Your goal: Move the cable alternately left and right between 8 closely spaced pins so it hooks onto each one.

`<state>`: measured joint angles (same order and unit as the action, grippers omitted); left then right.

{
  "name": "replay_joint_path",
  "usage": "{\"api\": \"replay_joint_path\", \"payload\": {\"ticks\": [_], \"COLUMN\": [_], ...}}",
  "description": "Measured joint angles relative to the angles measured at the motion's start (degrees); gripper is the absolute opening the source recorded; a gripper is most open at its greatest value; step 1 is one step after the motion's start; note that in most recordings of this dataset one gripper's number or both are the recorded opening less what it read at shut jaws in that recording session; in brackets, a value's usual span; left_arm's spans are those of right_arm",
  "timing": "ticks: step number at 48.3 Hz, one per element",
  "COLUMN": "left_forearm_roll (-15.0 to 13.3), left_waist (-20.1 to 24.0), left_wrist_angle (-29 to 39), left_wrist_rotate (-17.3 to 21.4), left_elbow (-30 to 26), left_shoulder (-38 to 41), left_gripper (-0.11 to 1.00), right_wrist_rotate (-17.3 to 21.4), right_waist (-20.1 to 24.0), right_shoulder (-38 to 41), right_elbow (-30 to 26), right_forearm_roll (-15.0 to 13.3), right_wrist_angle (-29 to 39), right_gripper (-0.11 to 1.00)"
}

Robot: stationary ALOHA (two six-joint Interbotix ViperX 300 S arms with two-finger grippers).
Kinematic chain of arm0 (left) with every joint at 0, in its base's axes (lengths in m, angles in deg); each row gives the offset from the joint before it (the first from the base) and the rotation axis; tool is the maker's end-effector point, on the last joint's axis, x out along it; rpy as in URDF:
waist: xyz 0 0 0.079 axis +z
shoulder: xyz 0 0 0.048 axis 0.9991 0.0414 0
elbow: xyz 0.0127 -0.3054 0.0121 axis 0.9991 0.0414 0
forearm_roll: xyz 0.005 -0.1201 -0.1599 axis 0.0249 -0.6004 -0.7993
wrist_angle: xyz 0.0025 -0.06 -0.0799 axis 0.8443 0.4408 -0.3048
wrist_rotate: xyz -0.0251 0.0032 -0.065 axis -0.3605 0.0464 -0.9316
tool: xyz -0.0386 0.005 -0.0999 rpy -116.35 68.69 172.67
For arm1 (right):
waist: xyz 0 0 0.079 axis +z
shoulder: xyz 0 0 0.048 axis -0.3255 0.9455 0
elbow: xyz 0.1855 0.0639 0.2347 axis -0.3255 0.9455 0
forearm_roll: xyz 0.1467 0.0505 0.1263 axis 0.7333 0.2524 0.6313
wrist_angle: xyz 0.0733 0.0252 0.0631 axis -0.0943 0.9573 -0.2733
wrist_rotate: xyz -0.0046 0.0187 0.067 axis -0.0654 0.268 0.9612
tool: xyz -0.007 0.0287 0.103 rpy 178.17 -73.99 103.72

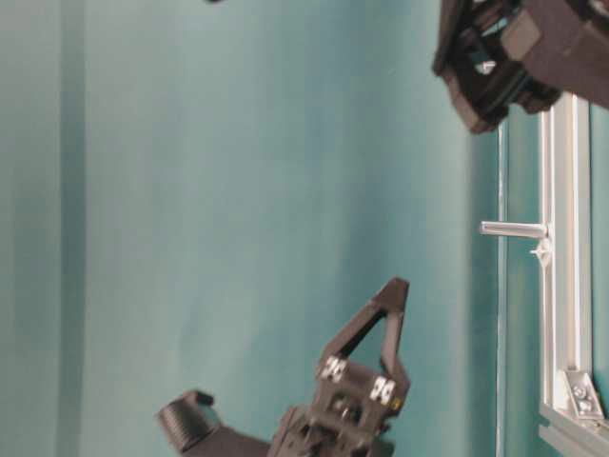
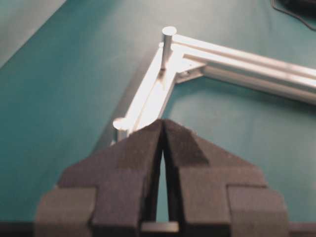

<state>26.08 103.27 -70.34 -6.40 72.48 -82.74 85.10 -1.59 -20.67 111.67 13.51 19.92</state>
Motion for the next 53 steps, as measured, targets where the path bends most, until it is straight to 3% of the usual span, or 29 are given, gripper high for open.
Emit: {"api": "replay_joint_path", "payload": {"ticks": [13,23,31,39,41,49,53], "left_forearm_roll": [0.0,0.0,0.0,0.0,0.0,0.0,0.0], "left_waist": [-3.5,-6.2,-8.3,-9.0,-9.1,-9.1,-9.1], "left_wrist_angle": [5.1,5.5,7.3,9.8,10.4,11.9,12.6], "left_wrist_rotate": [0.0,-0.4,-1.0,-1.0,-1.0,-1.0,-1.0], "left_elbow": [5.5,9.8,12.2,13.6,14.1,16.5,18.0], "left_shoulder": [-8.6,-13.5,-16.2,-18.8,-19.6,-23.7,-26.6], "left_gripper": [0.0,0.0,0.0,0.0,0.0,0.0,0.0], "right_wrist_rotate": [2.5,8.3,13.6,15.4,15.8,18.6,19.5], "right_waist": [2.9,3.2,3.3,3.3,3.3,3.3,3.4], "right_shoulder": [-1.6,-1.6,-1.6,-1.1,-1.0,0.4,1.2], "right_elbow": [-6.7,-10.5,-12.4,-13.9,-14.4,-17.0,-18.5], "right_forearm_roll": [0.0,0.1,0.1,0.1,0.1,0.1,0.1], "right_wrist_angle": [19.9,32.4,37.3,38.0,38.4,41.7,43.6], "right_gripper": [0.0,0.0,0.0,0.0,0.04,0.45,0.47]}}
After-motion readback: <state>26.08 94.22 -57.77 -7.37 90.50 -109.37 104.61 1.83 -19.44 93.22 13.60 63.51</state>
